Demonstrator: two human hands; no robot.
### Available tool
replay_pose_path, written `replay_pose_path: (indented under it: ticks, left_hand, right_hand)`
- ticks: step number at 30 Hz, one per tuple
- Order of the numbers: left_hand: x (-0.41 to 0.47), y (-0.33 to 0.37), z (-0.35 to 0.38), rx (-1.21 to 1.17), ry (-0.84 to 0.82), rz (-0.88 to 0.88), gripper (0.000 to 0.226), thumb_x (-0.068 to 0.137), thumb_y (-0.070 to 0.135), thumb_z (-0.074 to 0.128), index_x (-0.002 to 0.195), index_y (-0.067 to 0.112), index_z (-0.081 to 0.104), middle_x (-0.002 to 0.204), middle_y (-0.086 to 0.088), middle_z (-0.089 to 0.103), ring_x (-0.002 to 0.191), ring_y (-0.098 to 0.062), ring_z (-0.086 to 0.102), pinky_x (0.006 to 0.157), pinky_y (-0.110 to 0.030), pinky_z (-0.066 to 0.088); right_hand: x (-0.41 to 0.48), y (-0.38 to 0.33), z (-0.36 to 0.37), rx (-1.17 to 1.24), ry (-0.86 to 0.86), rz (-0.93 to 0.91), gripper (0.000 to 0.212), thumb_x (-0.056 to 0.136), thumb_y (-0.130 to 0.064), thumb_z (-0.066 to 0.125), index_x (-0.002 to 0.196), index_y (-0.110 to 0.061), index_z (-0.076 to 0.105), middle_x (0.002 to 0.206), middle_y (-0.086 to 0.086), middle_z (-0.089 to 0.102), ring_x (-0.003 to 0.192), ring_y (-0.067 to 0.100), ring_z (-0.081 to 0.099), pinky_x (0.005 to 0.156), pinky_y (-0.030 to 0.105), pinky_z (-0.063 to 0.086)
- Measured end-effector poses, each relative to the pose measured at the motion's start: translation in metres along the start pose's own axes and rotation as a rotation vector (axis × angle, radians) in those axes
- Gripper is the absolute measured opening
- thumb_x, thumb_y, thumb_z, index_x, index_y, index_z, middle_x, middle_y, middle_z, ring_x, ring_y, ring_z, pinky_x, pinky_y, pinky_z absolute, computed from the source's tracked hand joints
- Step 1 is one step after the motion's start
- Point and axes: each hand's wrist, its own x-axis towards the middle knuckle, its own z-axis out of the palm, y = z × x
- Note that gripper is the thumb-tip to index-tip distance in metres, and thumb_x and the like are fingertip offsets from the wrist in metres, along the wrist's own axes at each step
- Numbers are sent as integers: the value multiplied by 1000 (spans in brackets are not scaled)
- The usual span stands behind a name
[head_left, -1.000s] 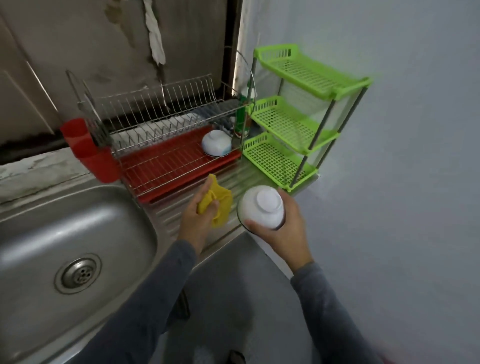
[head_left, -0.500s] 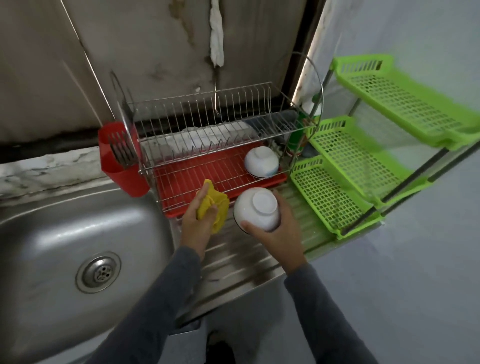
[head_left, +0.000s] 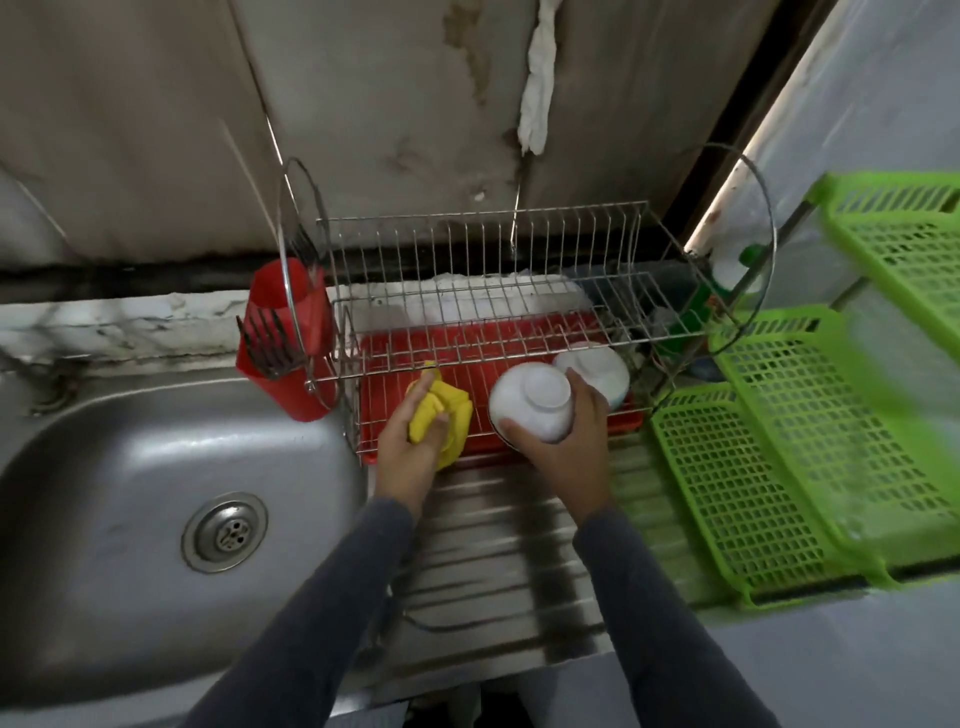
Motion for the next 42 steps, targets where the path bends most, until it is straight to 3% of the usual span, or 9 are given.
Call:
replay_pose_path:
  ticks: [4,7,14,18,22,26,31,36,42]
  left_hand:
    - [7,-1,9,36,107,-32,49,98,7,58,140,31,51,139,5,51,123,-13,49,103,-28,43]
    - [11,-4,13,30,149,-54,50,98,10,58,143,29,50,141,2,50,125,-17,48,103,-32,43]
    - [16,-12,17,26,234,-24,49,98,9,58,136,39,50,138,3,49,124,-20,48,107,-45,45]
    - [16,-14,22,20,267,-32,49,97,10,59,138,36,51,135,5,48,125,-23,48,107,-51,45]
    - [13,-15,27,-3,283,-26,47,97,10,60,122,48,55,138,2,51,127,-26,50,105,-53,47]
    - [7,-19,30,-15,295,5,50,97,8,60,130,45,58,145,1,51,130,-25,51,106,-54,47]
    - [-10,-21,29,-5,286,35,54,97,10,60,130,53,57,142,10,50,130,-24,49,105,-54,47]
    - [-35,-25,22,-69,354,34,54,97,7,58,124,55,58,136,13,51,128,-23,50,102,-47,50]
    - [-71,-29,-6,-116,496,47,52,97,1,56,128,42,56,141,-5,54,123,-23,56,96,-31,54]
  right_hand:
    - [26,5,10,-49,-50,-52,85,62,-42,93,131,-18,51,127,-1,46,122,18,43,108,38,38]
    - [41,4,21,-131,-21,-89,81,57,-50,90,120,-10,56,118,5,54,115,24,44,103,43,38]
    - [59,7,35,-235,-65,-50,102,60,-52,91,142,-7,49,125,19,57,125,37,39,112,50,32]
    - [57,12,35,-329,-82,-94,101,58,-47,92,138,-3,50,126,21,56,120,40,46,109,47,34]
    - [54,13,31,-340,-131,-61,95,62,-45,91,134,0,50,135,22,49,129,42,41,112,48,31]
    - [44,13,23,-339,-108,-156,77,82,-42,79,138,3,49,139,24,49,132,43,41,113,55,34]
    - [27,7,12,-327,-155,-276,50,95,-28,62,136,-2,55,146,18,48,135,34,42,113,44,35]
    - [9,-5,12,-298,-264,-445,33,94,-21,65,122,-3,64,125,15,63,118,30,57,102,44,49]
    - [-16,-28,27,-357,-448,-615,24,92,-18,63,110,-4,70,105,12,70,97,30,64,88,41,53]
